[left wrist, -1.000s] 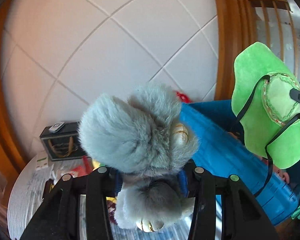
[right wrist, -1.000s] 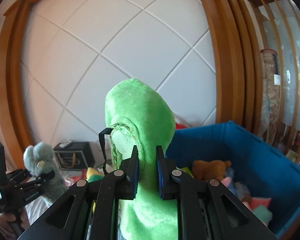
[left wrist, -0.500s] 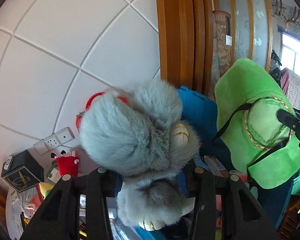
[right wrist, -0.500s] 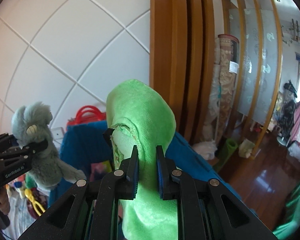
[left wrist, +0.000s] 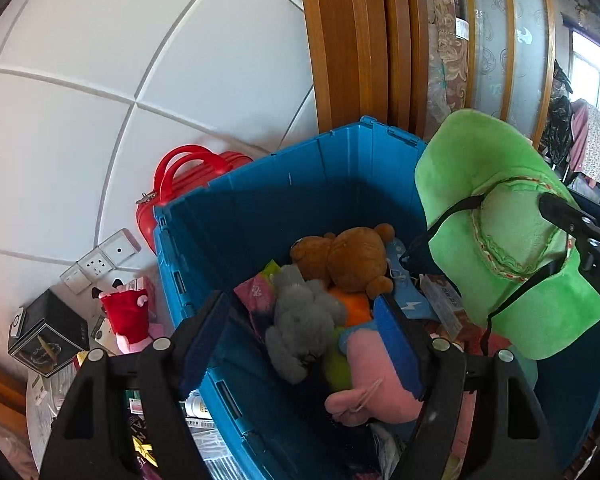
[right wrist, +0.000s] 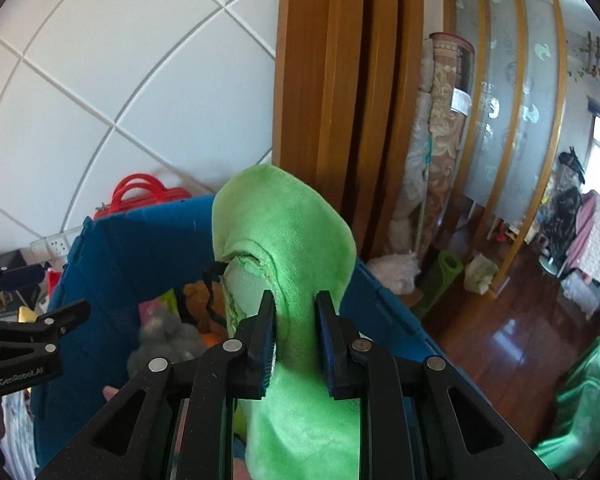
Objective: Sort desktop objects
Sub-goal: 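Lift the grey plush with the left tool while the right tool carries the green hat to the bin, then open both tools to drop the grey plush and green hat into the bin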
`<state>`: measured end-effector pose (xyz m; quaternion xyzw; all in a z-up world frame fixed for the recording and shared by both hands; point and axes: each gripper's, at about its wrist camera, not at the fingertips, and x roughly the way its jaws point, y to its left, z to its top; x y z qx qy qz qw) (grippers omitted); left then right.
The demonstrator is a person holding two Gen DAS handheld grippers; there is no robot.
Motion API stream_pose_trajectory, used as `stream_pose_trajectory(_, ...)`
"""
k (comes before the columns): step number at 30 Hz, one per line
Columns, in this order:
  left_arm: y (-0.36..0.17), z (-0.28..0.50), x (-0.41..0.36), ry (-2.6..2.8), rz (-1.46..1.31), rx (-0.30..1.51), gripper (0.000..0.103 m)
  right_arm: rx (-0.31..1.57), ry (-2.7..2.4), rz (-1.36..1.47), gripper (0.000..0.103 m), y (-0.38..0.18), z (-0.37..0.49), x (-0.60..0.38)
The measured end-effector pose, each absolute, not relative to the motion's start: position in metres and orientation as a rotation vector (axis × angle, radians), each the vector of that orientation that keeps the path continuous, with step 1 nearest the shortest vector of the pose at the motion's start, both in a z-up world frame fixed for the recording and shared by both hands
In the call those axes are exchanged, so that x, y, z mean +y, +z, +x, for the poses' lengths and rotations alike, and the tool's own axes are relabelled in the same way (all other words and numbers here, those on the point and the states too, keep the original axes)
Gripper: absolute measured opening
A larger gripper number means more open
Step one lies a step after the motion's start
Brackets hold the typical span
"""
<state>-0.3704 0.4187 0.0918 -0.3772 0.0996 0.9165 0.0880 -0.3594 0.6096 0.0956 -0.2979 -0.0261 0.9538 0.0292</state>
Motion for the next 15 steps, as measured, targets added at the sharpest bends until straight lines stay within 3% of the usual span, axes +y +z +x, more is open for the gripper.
stream_pose_trajectory(4,0.086,-0.366,0.411,2.704,-1.15,0.305,0.075,-0.105,2.918,-0.959,0.046,0.089,-0.365,0.599)
stream_pose_trajectory(8,0.082,-0.364,0.409,2.684,-1.173,0.309,0.075,-0.15,2.882,-0.993,0.085,0.087,-0.37,0.592)
stream_pose_trajectory(9,0.081,-0.363,0.409,2.676,-1.179,0.31,0.075,-0.164,2.872,-1.001,0.091,0.086,-0.37,0.591)
stream_pose_trajectory(12,0.077,-0.36,0.409,2.652,-1.201,0.309,0.075,-0.213,2.839,-1.046,0.101,0.084,-0.369,0.586)
stream_pose_trajectory(15,0.075,-0.355,0.41,2.631,-1.206,0.315,0.075,-0.235,2.816,-1.13,0.103,0.08,-0.365,0.584)
